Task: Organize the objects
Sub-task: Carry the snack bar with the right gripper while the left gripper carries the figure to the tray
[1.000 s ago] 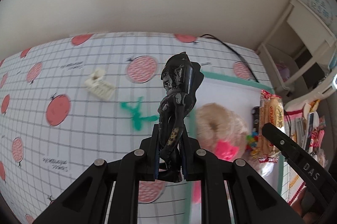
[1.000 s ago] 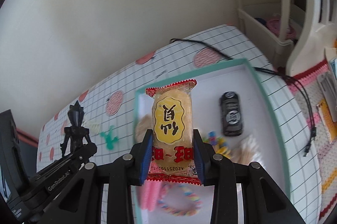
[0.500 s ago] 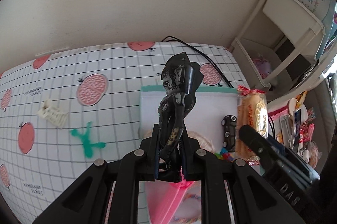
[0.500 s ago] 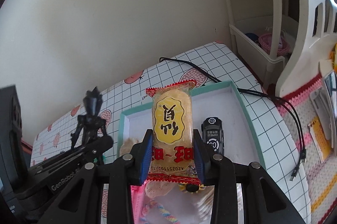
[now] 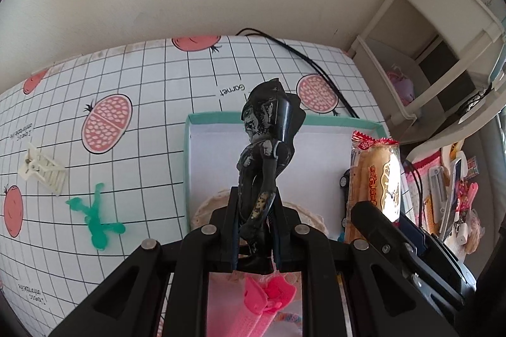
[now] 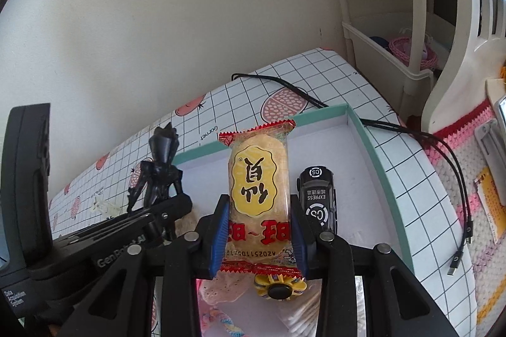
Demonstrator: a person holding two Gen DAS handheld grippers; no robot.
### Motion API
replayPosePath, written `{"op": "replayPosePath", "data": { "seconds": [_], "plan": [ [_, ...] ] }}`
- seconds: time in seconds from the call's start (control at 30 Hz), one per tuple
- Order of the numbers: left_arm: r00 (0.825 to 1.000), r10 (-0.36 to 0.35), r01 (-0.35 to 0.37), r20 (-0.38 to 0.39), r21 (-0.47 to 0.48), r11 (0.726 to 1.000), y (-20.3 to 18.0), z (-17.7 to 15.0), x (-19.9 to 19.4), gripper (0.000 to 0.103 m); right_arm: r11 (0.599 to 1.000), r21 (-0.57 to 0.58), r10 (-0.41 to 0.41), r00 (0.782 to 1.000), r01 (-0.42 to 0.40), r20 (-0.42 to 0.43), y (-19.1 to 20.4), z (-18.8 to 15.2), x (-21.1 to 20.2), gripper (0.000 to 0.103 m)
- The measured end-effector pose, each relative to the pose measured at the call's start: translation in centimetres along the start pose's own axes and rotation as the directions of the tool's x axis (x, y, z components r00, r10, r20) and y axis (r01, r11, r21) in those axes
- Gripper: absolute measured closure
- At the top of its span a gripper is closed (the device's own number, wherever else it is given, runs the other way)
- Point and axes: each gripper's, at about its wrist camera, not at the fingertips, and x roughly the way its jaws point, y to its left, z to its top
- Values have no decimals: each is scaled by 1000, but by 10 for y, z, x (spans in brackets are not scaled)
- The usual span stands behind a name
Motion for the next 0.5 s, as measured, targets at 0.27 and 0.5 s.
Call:
{"op": "replayPosePath", "data": {
  "seconds": [0.27, 0.5],
  "plan": [
    [999, 12, -12, -32, 5, 1000, 0, -1, 15, 87, 1000, -7, -15, 1000, 15, -13, -2, -3, 8, 66],
    [999, 24, -23, -47, 16, 1000, -2, -4, 18, 86, 1000, -7, -25, 999, 24, -37, -4, -5, 14, 66]
  ]
}}
